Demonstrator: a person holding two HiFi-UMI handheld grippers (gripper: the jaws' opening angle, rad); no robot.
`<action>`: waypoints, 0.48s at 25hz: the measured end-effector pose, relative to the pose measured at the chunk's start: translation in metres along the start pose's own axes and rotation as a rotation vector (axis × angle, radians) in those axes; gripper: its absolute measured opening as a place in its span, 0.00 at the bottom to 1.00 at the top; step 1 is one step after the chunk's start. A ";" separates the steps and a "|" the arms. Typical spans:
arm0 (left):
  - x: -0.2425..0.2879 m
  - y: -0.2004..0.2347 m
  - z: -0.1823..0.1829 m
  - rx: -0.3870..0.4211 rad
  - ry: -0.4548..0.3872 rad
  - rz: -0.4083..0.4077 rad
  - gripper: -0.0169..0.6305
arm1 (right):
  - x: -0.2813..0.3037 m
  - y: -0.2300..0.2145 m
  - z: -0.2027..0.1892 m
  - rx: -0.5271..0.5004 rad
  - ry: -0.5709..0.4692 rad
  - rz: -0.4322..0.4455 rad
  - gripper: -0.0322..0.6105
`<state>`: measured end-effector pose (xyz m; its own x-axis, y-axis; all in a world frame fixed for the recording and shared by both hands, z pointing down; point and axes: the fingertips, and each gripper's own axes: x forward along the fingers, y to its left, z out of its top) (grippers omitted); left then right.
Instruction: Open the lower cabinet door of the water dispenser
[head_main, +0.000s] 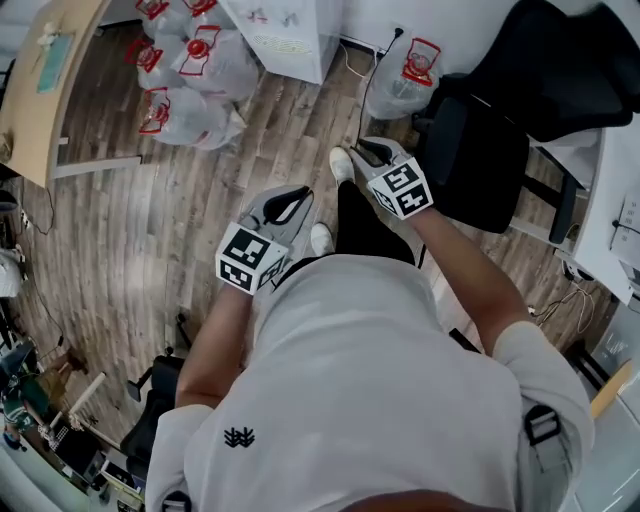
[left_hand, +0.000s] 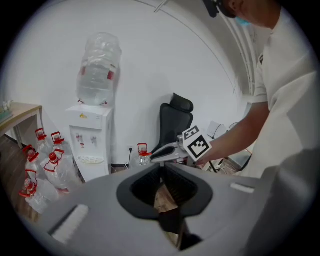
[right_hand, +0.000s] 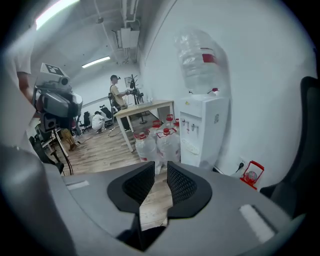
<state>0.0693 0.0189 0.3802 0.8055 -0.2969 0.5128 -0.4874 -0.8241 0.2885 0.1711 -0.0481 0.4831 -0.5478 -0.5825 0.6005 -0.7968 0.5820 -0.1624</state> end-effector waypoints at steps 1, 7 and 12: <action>0.010 0.011 0.008 -0.010 0.005 0.005 0.12 | 0.015 -0.015 0.005 -0.001 0.003 0.009 0.13; 0.077 0.070 0.040 -0.024 0.068 0.034 0.12 | 0.110 -0.100 0.009 0.029 0.052 0.037 0.13; 0.125 0.106 0.046 0.000 0.097 0.023 0.12 | 0.194 -0.162 -0.019 0.032 0.127 0.020 0.16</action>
<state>0.1340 -0.1282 0.4378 0.7579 -0.2674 0.5950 -0.5053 -0.8175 0.2763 0.1983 -0.2444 0.6405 -0.5287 -0.4929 0.6910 -0.7947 0.5736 -0.1989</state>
